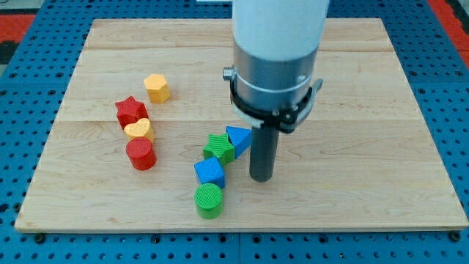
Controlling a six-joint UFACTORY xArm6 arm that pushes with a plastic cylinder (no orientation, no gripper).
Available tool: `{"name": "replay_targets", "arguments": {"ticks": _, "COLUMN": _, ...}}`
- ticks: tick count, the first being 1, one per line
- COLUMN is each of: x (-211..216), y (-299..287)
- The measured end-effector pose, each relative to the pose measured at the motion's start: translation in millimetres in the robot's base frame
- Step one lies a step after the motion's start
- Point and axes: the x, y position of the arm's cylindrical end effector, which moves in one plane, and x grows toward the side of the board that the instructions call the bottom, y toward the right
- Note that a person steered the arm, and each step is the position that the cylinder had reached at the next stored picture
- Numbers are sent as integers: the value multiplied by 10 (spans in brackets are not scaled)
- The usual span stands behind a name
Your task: Separate the group of blocks
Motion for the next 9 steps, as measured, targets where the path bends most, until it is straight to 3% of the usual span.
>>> {"name": "replay_targets", "arguments": {"ticks": 1, "x": 20, "y": -418}}
{"name": "replay_targets", "arguments": {"ticks": 4, "x": -191, "y": -478}}
{"name": "replay_targets", "arguments": {"ticks": 6, "x": -419, "y": -1000}}
{"name": "replay_targets", "arguments": {"ticks": 8, "x": -486, "y": -84}}
{"name": "replay_targets", "arguments": {"ticks": 9, "x": -389, "y": 18}}
